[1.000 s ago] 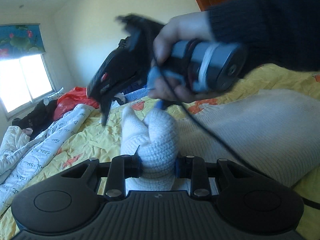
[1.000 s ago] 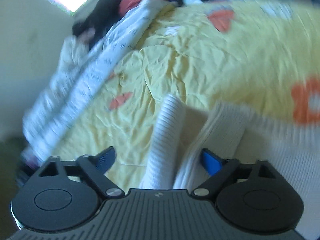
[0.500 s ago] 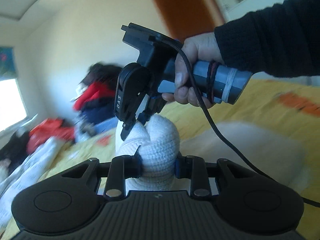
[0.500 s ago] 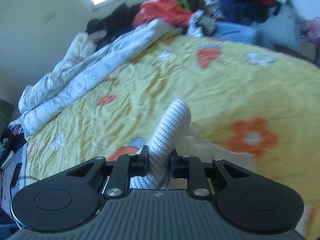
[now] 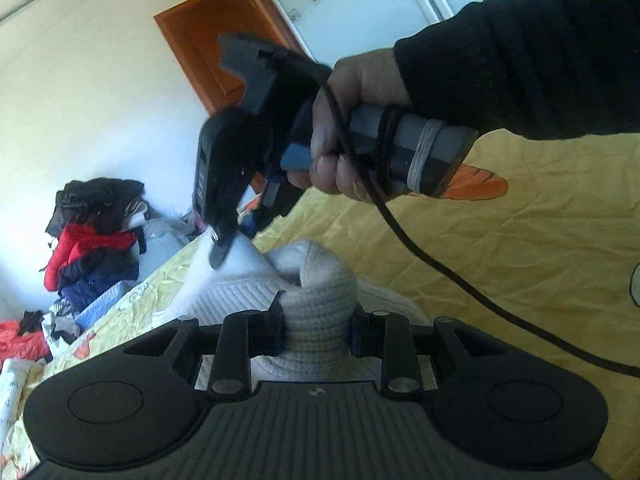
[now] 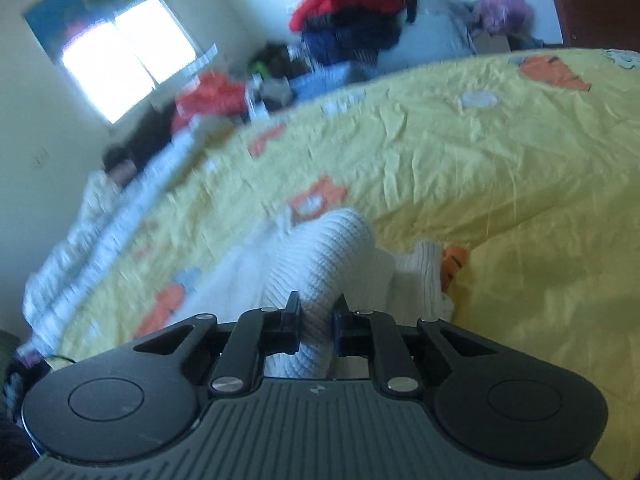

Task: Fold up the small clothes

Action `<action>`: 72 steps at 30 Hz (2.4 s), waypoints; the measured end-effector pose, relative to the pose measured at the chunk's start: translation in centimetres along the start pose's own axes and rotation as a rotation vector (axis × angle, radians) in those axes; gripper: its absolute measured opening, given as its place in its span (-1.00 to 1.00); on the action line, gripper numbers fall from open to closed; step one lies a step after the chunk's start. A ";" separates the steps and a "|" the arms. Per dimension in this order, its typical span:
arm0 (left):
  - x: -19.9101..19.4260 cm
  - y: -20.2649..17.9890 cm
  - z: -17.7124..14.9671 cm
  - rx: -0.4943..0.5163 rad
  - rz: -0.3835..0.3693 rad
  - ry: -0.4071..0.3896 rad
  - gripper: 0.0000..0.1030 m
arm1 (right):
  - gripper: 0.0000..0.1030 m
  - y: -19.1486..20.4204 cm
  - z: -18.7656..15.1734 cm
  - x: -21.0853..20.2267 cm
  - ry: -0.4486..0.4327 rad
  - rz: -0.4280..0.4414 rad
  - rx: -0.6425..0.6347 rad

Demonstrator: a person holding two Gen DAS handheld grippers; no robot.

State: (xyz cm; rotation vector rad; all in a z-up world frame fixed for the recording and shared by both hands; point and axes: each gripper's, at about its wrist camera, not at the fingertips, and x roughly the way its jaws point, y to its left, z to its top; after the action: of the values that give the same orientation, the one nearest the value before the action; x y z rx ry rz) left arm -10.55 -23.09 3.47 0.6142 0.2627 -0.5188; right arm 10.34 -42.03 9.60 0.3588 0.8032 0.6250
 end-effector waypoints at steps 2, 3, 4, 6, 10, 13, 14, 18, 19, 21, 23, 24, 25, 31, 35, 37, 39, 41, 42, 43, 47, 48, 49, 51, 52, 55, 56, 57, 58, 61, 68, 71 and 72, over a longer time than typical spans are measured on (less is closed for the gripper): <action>0.3 -0.9 -0.7 0.025 -0.013 0.012 -0.45 | -0.67 -0.9 -0.7 0.2 -0.013 0.007 0.033; 0.6 -1.1 -1.2 0.042 -0.021 0.013 -0.44 | -0.66 -1.7 -1.2 0.7 0.013 -0.024 0.037; 0.7 -1.7 -2.0 0.068 -0.009 -0.014 -0.44 | -0.53 -2.3 -1.7 1.4 0.036 -0.052 0.042; 0.3 -2.3 -2.5 0.105 0.009 -0.062 -0.37 | -0.48 -3.4 -2.6 1.7 0.007 -0.041 0.080; -2.7 1.9 -2.8 -0.007 -0.078 -0.116 -0.29 | 0.10 -3.1 -2.0 -0.4 -0.042 -0.021 0.141; -5.6 4.6 -4.2 -0.048 -0.038 -0.168 0.29 | 0.21 -3.3 -1.0 -3.0 -0.136 0.006 0.196; -6.2 5.1 -4.9 -0.034 0.017 -0.186 0.48 | 0.21 -3.6 -0.6 -3.3 -0.139 0.035 0.232; -6.5 6.1 -8.5 0.127 0.158 -0.127 0.50 | 0.21 -3.4 0.3 -2.4 -0.083 0.053 0.249; -6.4 6.3 -9.3 0.136 0.163 -0.097 0.50 | 0.21 -3.2 0.3 -1.8 -0.059 0.039 0.237; -6.4 6.7 -10.3 0.131 0.155 -0.056 0.50 | 0.21 -3.0 0.0 -0.6 -0.006 0.013 0.228; -5.8 6.9 -10.6 0.123 0.126 -0.023 0.50 | 0.21 -3.0 -0.5 0.5 0.037 -0.008 0.246; -5.3 6.9 -10.6 0.107 0.104 0.002 0.50 | 0.21 -3.0 -0.7 1.1 0.053 -0.005 0.250; -5.2 7.0 -10.7 0.095 0.107 0.010 0.51 | 0.23 -2.9 -0.9 1.7 0.067 -0.006 0.246; -4.4 8.0 -8.3 0.020 0.125 -0.027 -0.25 | -0.67 -1.9 -1.4 2.8 0.046 -0.061 0.155; -4.4 7.9 -7.4 0.033 0.074 -0.033 -0.48 | -0.71 -0.2 -0.4 -0.4 -0.043 -0.067 0.059; -3.7 7.0 -7.8 0.049 0.057 -0.043 -0.54 | -0.72 -2.0 -0.3 -0.6 -0.029 -0.094 0.098; -2.7 5.9 -8.1 0.076 0.066 -0.060 -0.55 | -0.74 -4.2 -1.5 1.0 0.036 -0.159 0.145; -2.5 5.6 -8.3 0.069 0.080 -0.067 -0.54 | -0.73 -4.6 -2.3 1.0 0.004 -0.139 0.174; -2.6 5.9 -8.2 0.056 0.077 -0.068 -0.53 | -0.70 -4.5 -2.4 0.9 -0.009 -0.139 0.195; -2.9 6.2 -8.2 0.040 0.076 -0.072 -0.52 | -0.56 -4.4 -2.4 0.8 -0.015 -0.137 0.207; -4.9 7.2 -8.7 0.025 0.080 -0.079 -0.35 | -0.18 -3.2 -2.8 -0.7 -0.042 -0.126 0.234; -5.4 7.4 -8.9 0.035 0.083 -0.077 -0.28 | -0.13 -2.8 -3.0 -1.6 -0.062 -0.105 0.243; -5.9 7.5 -9.3 0.043 0.094 -0.073 -0.23 | -0.13 -2.4 -3.2 -2.5 -0.083 -0.080 0.246; -6.5 7.6 -10.1 0.060 0.126 -0.061 -0.04 | -0.13 -1.7 -3.9 -4.3 -0.094 -0.035 0.249; -6.6 7.6 -10.4 0.067 0.137 -0.053 -0.04 | -0.13 -1.4 -4.3 -4.6 -0.086 -0.024 0.250; -6.4 7.7 -11.1 0.072 0.137 -0.019 -0.04 | -0.12 -0.2 -5.4 -5.0 -0.017 -0.041 0.219; -6.1 7.7 -11.3 0.071 0.131 -0.009 -0.04 | -0.12 0.3 -5.9 -4.6 0.019 -0.070 0.189; -5.8 7.6 -11.4 0.070 0.120 -0.002 -0.04 | -0.02 0.6 -6.2 -4.3 0.044 -0.101 0.165; -5.5 7.4 -11.6 0.070 0.125 -0.002 -0.04 | 0.06 0.9 -6.5 -3.8 0.061 -0.122 0.154; -4.5 7.0 -11.1 0.095 0.156 -0.018 -0.07 | 0.00 1.2 -7.1 -3.0 0.067 -0.109 0.166; -4.5 7.4 -9.7 0.092 0.103 -0.043 -0.54 | -0.63 2.5 -6.5 -5.0 0.017 -0.110 0.056; -4.0 6.0 -10.4 0.149 0.115 -0.067 -0.54 | -0.65 -0.3 -7.8 -3.2 0.064 -0.139 0.099; -4.0 5.5 -10.6 0.174 0.138 -0.073 -0.54 | -0.63 -0.7 -7.9 -3.3 0.045 -0.123 0.130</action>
State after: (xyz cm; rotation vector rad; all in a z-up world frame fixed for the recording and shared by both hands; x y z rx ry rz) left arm -11.79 -11.29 -0.72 0.7756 0.1059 -0.4324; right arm 2.84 -44.20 5.93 0.4119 0.9046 0.4687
